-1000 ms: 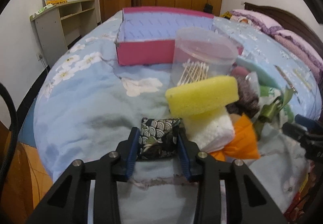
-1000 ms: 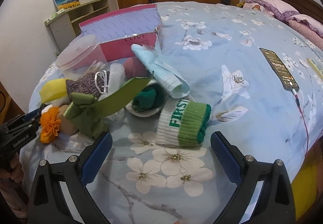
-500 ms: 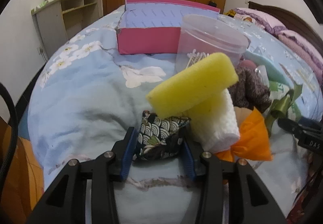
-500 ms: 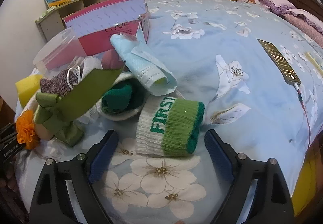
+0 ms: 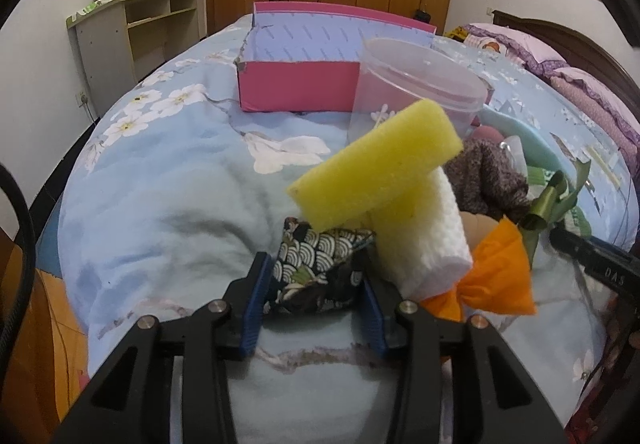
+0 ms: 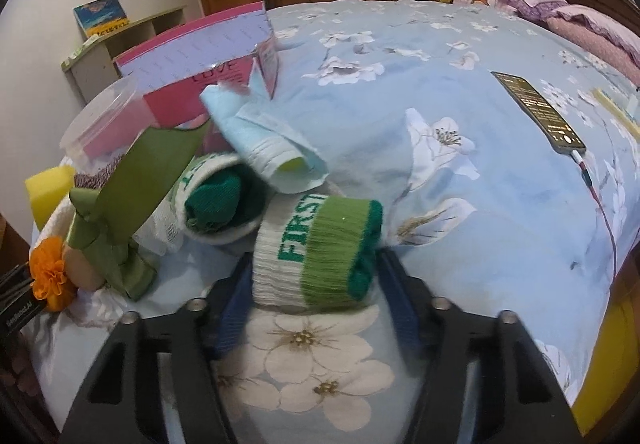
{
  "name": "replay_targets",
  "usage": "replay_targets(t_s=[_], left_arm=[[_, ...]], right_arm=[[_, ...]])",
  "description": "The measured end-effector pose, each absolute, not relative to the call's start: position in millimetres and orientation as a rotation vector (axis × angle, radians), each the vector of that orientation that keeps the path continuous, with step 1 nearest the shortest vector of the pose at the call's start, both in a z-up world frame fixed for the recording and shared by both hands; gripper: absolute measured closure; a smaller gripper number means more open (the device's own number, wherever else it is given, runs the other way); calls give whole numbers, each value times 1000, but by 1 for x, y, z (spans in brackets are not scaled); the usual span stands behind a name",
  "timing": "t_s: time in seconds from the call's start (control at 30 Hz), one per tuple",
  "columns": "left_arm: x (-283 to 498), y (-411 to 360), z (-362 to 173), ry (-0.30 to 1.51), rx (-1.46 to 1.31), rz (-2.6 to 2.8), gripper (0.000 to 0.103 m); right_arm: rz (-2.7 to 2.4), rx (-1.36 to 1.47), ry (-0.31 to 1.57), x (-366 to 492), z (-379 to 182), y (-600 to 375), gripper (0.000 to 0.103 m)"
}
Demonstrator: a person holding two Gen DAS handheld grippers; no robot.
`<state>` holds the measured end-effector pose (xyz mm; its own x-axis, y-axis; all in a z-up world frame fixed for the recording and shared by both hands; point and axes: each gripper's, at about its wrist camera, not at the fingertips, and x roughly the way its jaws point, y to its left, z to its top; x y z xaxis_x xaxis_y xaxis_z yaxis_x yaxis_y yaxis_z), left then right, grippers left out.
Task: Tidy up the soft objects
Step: 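Lift the pouch with the left tool while the right tool grasps the FIRST wristband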
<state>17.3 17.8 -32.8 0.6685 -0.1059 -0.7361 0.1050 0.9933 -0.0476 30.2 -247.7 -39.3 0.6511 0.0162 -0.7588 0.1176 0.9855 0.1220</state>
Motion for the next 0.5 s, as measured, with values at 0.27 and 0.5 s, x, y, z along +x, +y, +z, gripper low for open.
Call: replay_targets(t_s=[0.27,0.5], left_arm=[[9,16,-22,815,24,-124,64],[-6,15,-9,802,24,-157,64]], right_arm=[[-49,121,835,24,-30,-241,69],[-10,94,808,8,-17,-229,69]])
